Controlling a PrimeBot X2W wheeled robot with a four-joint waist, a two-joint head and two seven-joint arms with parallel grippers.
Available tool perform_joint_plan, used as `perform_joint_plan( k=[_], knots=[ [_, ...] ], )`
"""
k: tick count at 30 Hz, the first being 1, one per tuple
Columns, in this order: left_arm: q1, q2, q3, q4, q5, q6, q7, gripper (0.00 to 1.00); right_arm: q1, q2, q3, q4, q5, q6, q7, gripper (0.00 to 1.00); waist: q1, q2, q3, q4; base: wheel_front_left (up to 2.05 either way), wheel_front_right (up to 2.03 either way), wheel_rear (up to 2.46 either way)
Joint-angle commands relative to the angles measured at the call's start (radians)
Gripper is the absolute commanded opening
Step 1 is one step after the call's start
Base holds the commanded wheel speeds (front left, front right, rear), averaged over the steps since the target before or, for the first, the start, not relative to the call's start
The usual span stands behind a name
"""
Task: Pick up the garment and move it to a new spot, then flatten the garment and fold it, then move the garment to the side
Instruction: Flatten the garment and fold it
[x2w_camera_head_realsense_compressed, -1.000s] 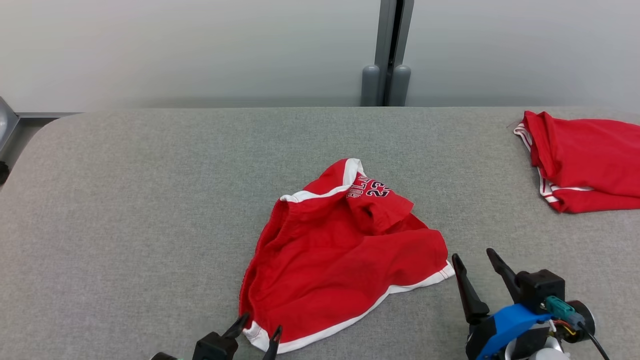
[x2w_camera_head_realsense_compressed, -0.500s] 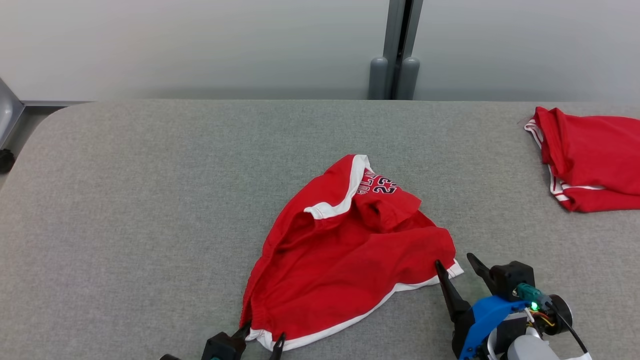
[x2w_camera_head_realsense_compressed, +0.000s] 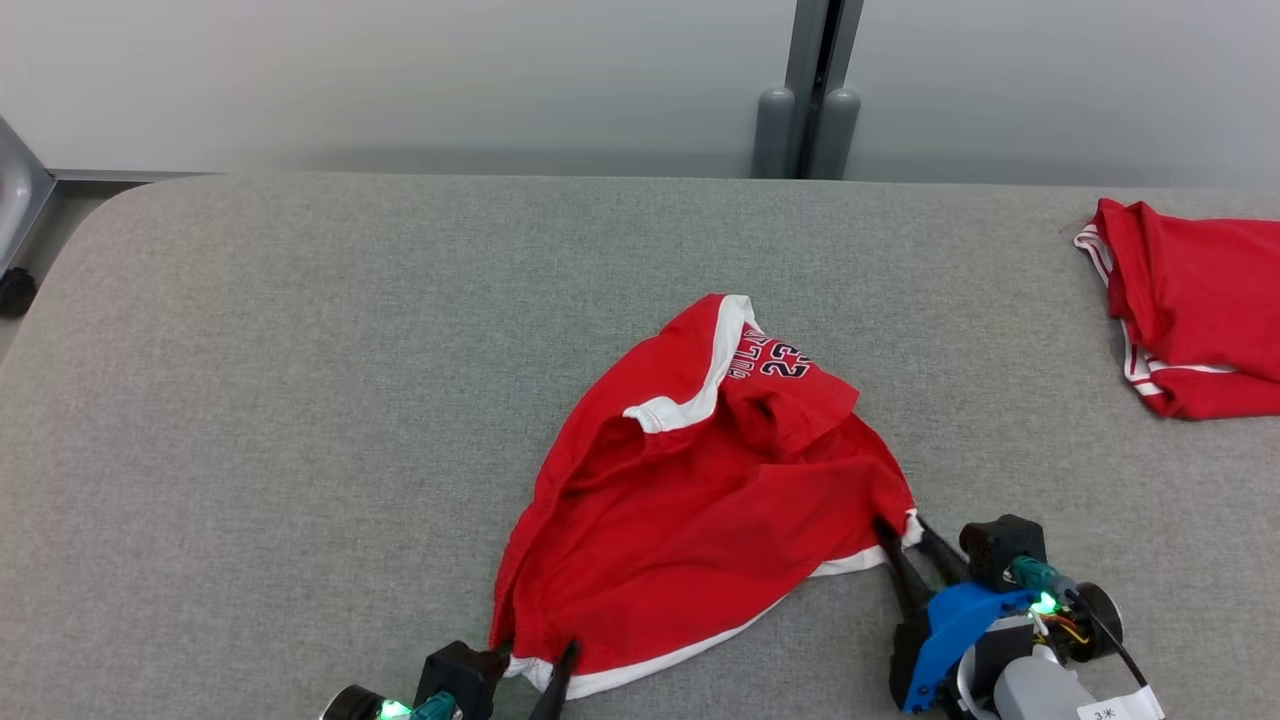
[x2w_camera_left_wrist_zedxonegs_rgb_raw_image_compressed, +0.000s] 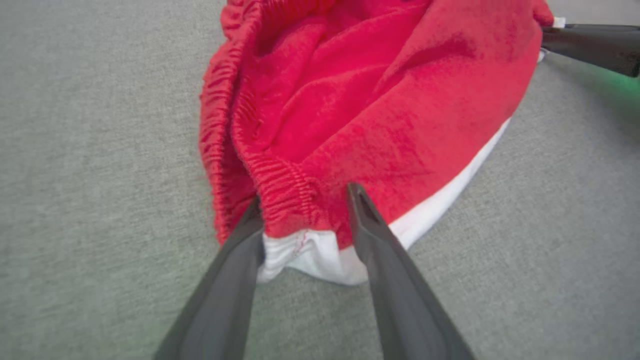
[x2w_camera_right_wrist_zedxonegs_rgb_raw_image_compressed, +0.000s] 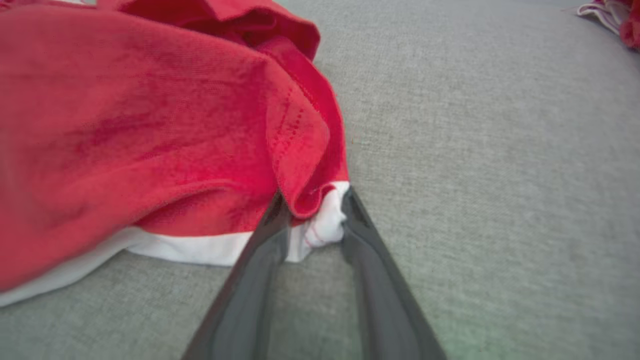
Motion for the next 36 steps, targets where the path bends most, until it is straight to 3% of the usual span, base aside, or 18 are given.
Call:
perform_joint_plan(
  k=[1,12,22,30,36],
  knots=[
    [-0.015,-0.005,-0.003,0.002,-0.004,-0.005,-0.006,0.01,0.002,0.004,0.009,0.014,0.009,0.001,0.0,0.0,0.0,0.0,-0.001,-0.001,0.0,0.0,0.0],
    [0.031,-0.007,-0.006,-0.089,-0.054,-0.009,-0.039,0.0,0.127,-0.009,0.087,-0.136,0.094,0.0,-0.028,0.0,0.0,0.0,-0.053,-0.026,0.0,0.0,0.0],
    [0.015,0.02,0.033,-0.349,-0.124,-0.008,0.004,0.0,0.264,-0.048,0.1,-0.54,0.177,0.001,0.098,0.0,0.0,0.0,-0.063,-0.057,0.0,0.0,0.0],
    [-0.151,0.028,0.118,-0.422,-0.161,-0.004,0.028,0.0,0.134,-0.055,0.056,-0.735,0.214,0.001,0.188,0.0,0.0,0.0,-0.021,-0.075,0.0,0.0,0.0],
    [-0.398,0.024,0.184,-0.379,-0.194,-0.011,0.039,0.0,-0.105,-0.047,0.017,-0.727,0.219,0.001,0.219,0.0,0.0,0.0,0.075,-0.084,0.0,0.0,0.0]
  ],
)
